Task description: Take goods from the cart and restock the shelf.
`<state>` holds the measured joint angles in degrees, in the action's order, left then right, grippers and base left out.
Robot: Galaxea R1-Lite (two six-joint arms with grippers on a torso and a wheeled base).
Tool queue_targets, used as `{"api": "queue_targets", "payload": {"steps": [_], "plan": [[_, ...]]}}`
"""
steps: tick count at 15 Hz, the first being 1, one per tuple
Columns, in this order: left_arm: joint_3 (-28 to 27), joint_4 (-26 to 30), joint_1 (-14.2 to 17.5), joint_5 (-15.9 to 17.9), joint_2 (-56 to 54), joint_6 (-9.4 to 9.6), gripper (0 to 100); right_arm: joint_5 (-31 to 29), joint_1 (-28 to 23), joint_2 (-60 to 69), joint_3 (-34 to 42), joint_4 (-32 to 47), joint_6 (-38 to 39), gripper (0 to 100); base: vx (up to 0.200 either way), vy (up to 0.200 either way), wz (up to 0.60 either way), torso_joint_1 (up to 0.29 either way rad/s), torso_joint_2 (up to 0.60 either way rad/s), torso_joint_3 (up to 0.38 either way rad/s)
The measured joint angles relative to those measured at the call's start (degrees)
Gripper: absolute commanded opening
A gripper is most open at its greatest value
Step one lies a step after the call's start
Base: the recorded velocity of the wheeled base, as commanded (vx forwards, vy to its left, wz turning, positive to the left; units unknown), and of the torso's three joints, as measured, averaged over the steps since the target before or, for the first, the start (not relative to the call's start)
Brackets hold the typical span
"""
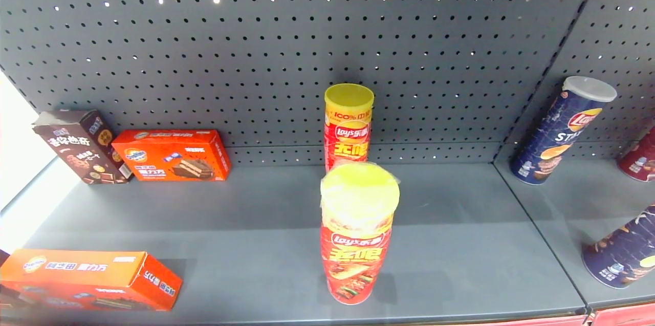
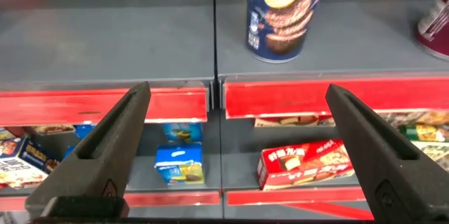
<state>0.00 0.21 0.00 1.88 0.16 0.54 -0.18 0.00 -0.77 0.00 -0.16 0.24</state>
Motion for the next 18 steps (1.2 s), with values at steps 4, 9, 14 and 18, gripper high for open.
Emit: {"api": "queue_targets", "payload": {"steps": [4, 9, 14, 18], "plan": [[0.0, -0.02, 0.0, -0.1, 0.02, -0.07, 100, 0.0, 0.0, 0.0, 0.0, 0.0, 0.02, 100, 0.0, 0.0, 0.0, 0.0, 0.0, 0.0], [0.0, 0.0, -0.02, -0.24, 0.05, -0.18, 100, 0.0, -0.02, -0.02, 0.0, 0.02, 0.02, 100, -0.08, 0.0, 0.0, -0.001, 0.0, -0.001], [0.0, -0.05, 0.0, -0.27, 0.05, -0.16, 100, 0.0, 0.0, 0.0, 0.0, 0.0, 0.0, 100, -0.08, 0.0, 0.0, 0.005, 0.0, 0.001], [0.0, -0.02, 0.0, -0.13, 0.05, -0.1, 100, 0.0, 0.0, 0.0, 0.0, 0.02, 0.02, 100, 0.0, 0.0, 0.0, 0.0, 0.0, 0.0]]}}
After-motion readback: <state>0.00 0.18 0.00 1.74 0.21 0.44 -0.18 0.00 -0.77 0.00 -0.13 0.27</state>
